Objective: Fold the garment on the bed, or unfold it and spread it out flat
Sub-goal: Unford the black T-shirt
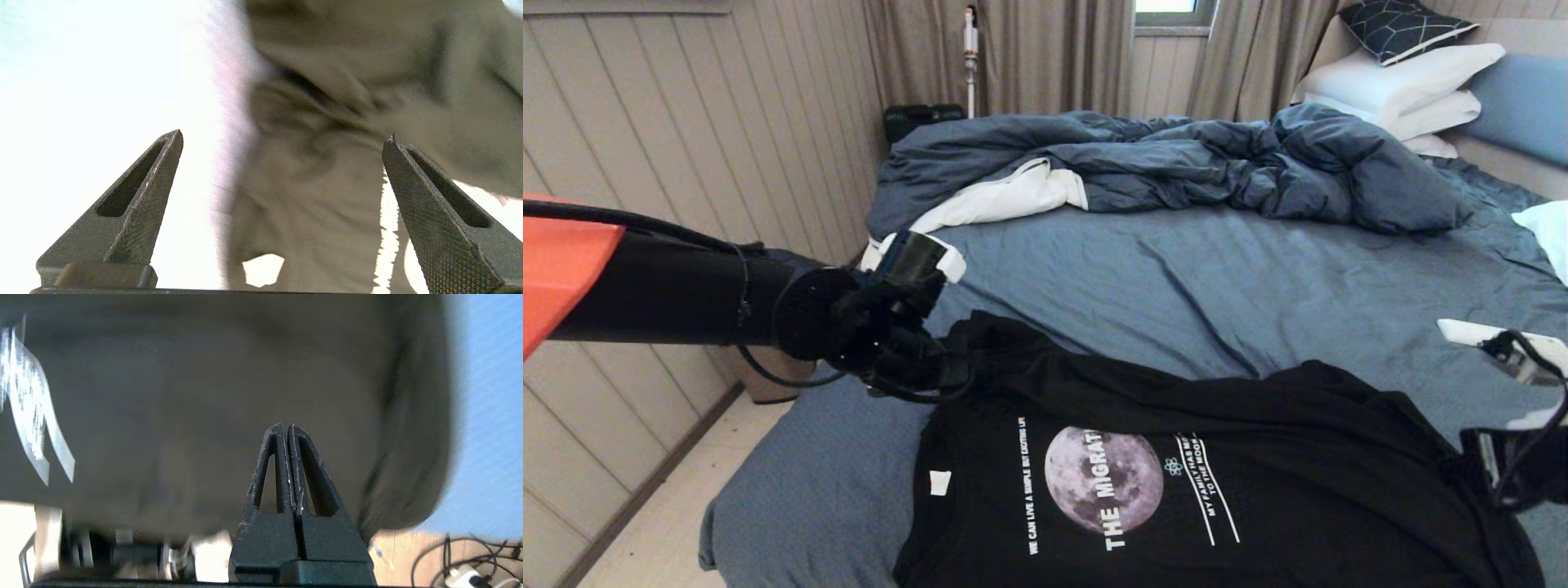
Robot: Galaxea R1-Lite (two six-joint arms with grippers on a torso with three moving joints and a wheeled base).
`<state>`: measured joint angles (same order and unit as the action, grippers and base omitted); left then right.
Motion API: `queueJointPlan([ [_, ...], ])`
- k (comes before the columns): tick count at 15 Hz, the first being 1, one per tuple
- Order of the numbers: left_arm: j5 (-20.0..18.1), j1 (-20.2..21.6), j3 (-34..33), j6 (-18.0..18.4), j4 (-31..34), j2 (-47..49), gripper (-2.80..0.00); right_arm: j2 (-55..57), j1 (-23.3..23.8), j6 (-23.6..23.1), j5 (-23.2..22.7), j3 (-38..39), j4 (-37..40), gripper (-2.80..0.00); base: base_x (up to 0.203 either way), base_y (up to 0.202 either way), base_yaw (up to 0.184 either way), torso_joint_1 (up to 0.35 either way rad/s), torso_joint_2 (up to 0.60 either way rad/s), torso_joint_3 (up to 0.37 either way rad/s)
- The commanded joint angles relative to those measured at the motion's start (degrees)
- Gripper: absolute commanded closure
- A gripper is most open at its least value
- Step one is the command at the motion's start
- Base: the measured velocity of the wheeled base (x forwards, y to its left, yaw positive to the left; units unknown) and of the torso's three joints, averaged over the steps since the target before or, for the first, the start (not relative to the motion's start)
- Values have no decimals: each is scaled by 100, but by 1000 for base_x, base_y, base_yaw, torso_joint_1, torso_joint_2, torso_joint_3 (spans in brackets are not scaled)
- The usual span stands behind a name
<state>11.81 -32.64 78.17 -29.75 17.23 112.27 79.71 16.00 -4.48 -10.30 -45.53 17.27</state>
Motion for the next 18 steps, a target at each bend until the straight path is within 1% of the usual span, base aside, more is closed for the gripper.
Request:
queueJointPlan([
  [1, 10, 225, -3, 83, -3, -113, -280, 703, 269, 68, -16, -584, 13, 0, 0, 0, 0, 0, 0, 0],
  [3, 39, 269, 4, 216, -40, -38, -280, 1173, 349, 294, -5, -977, 4, 0, 0, 0, 0, 0, 0, 0],
  [5, 28, 267, -1, 343, -138, 88, -280, 1509, 360, 371, -2, -1217, -88, 0, 0, 0, 0, 0, 0, 0],
  [8, 23, 267, -3, 535, -490, 337, -280, 1809, 343, 419, -10, -1401, -515, 0, 0, 0, 0, 0, 0, 0],
  [13, 23, 240, -3, 567, -688, 760, -280, 2681, 347, 422, -15, -1840, -918, 0, 0, 0, 0, 0, 0, 0],
  [15, 23, 240, -3, 558, -729, 849, -280, 2751, 342, 470, -7, -1890, -1188, 0, 0, 0, 0, 0, 0, 0],
  [16, 23, 240, -3, 558, -738, 841, -280, 2726, 336, 566, -8, -1949, -1191, 0, 0, 0, 0, 0, 0, 0],
  [18, 23, 240, -3, 549, -773, 814, -280, 2634, 317, 555, 35, -1856, -1257, 0, 0, 0, 0, 0, 0, 0],
])
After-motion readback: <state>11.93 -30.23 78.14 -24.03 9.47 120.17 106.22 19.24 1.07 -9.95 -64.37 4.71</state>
